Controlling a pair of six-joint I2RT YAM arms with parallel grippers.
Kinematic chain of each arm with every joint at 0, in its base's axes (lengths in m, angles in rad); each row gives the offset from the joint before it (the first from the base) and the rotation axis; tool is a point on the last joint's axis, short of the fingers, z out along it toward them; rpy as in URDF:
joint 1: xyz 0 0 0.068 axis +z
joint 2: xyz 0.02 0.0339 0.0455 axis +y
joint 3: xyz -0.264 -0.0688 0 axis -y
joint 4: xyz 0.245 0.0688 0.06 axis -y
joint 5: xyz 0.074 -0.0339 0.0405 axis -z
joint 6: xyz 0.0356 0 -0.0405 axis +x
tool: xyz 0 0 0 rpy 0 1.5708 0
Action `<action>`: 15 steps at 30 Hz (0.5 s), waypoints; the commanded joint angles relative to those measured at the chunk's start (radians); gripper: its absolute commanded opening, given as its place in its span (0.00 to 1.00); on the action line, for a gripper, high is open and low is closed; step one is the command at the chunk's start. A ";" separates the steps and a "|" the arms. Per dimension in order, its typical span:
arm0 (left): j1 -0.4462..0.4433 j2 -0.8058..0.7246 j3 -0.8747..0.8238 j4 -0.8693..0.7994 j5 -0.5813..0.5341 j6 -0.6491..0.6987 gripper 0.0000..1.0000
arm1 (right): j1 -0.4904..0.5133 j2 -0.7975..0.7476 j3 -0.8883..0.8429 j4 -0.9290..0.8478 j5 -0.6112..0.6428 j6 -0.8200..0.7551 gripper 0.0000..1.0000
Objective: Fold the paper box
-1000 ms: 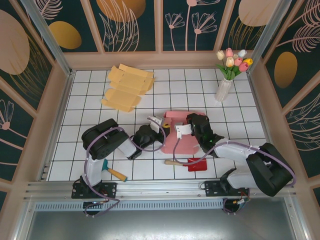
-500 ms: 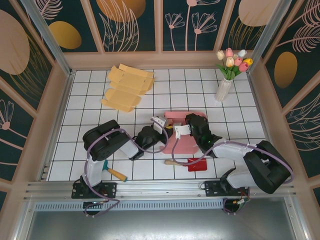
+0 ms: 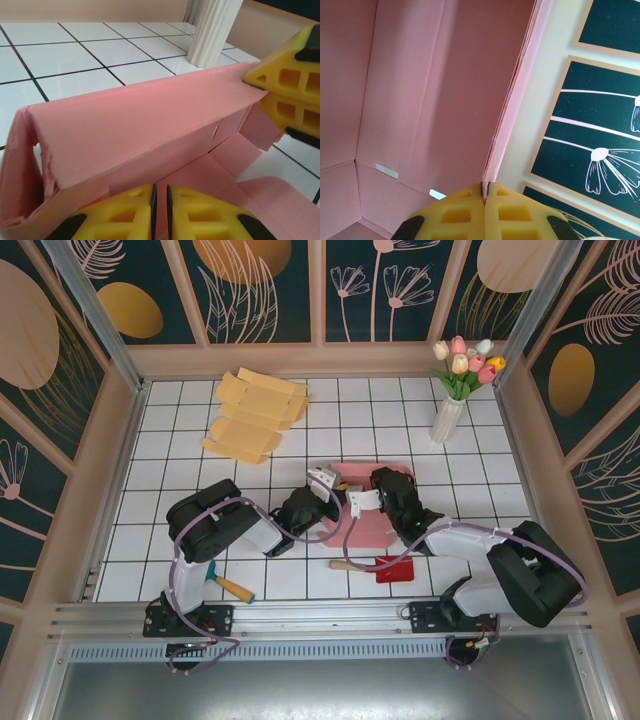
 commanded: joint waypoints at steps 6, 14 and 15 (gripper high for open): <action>0.000 0.012 0.052 -0.115 -0.245 0.053 0.14 | 0.007 -0.005 -0.002 -0.061 -0.010 0.024 0.00; 0.000 0.085 0.122 -0.109 -0.390 0.112 0.11 | 0.007 -0.004 0.004 -0.082 -0.019 0.039 0.00; 0.001 0.091 0.129 -0.109 -0.417 0.118 0.10 | 0.007 -0.005 0.005 -0.085 -0.020 0.041 0.00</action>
